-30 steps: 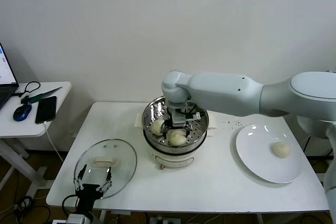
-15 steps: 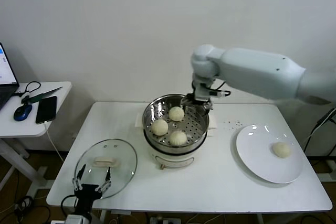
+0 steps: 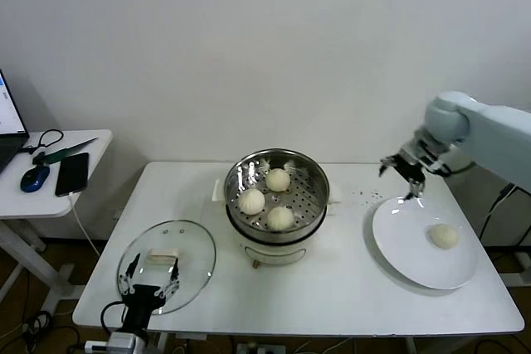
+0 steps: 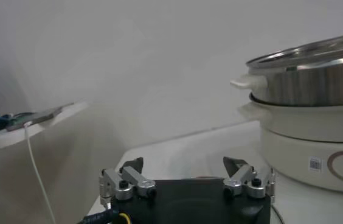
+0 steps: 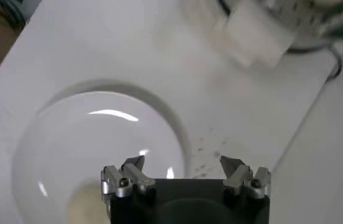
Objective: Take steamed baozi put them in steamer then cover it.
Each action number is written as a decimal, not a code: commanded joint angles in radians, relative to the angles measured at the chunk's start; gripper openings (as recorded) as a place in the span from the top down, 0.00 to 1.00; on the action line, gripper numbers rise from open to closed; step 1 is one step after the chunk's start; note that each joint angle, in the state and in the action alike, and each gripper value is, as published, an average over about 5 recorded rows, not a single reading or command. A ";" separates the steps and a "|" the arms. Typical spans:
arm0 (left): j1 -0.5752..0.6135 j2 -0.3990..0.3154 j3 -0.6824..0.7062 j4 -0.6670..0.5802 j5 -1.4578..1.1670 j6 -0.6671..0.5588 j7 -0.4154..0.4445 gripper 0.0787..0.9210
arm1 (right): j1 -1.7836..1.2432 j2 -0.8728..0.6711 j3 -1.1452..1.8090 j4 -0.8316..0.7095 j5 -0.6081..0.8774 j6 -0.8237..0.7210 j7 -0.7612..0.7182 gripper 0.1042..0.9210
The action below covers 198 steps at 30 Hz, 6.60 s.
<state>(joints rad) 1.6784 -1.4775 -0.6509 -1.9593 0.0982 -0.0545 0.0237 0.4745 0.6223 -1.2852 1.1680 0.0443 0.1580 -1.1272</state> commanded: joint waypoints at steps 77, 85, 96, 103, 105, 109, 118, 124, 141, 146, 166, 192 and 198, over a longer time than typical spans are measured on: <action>0.012 -0.004 0.051 -0.055 -0.021 0.016 0.043 0.12 | 0.449 0.339 -0.478 -0.120 0.859 -0.317 0.066 0.29; 0.009 -0.002 0.064 -0.055 -0.029 -0.002 0.056 0.12 | 0.492 0.513 -0.546 -0.012 1.013 -0.388 0.151 0.29; 0.011 0.021 0.054 -0.064 -0.058 -0.011 0.045 0.12 | 0.412 0.693 -0.604 -0.044 1.035 -0.406 0.197 0.29; 0.004 0.024 0.045 -0.058 -0.069 -0.017 0.044 0.12 | 0.340 0.702 -0.621 -0.067 0.974 -0.409 0.208 0.28; 0.002 0.023 0.044 -0.057 -0.070 -0.020 0.041 0.12 | 0.317 0.695 -0.611 -0.078 0.954 -0.412 0.208 0.28; 0.001 0.023 0.041 -0.054 -0.071 -0.020 0.039 0.12 | 0.281 0.673 -0.600 -0.090 0.911 -0.416 0.209 0.27; -0.007 0.015 0.043 -0.046 -0.067 -0.015 0.039 0.12 | 0.233 0.657 -0.580 -0.116 0.860 -0.416 0.212 0.27; -0.008 0.016 0.040 -0.043 -0.066 -0.015 0.037 0.12 | 0.221 0.658 -0.560 -0.122 0.842 -0.422 0.217 0.26; 0.006 0.014 0.028 -0.044 -0.059 -0.017 0.033 0.12 | 0.355 0.531 -0.501 -0.120 0.889 -0.381 0.064 0.12; 0.004 0.015 0.031 -0.050 -0.049 -0.013 0.029 0.12 | 0.376 0.425 -0.449 -0.100 0.955 -0.300 0.168 0.12; -0.015 -0.007 0.020 -0.059 0.008 -0.028 0.007 0.12 | -0.537 -0.201 0.567 0.273 0.836 0.051 0.788 0.12; -0.021 0.067 -0.004 -0.065 1.444 -0.157 0.051 0.12 | -1.763 0.161 1.859 0.468 0.567 -0.054 0.851 0.12; -0.048 0.051 0.010 0.034 1.555 -0.079 0.027 0.12 | -1.798 0.212 1.871 0.454 0.543 -0.043 0.842 0.12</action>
<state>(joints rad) 1.6538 -1.4388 -0.6579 -2.0292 1.0852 -0.1561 0.0567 -1.0844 0.7168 0.3454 1.5985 0.6575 0.1142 -0.2969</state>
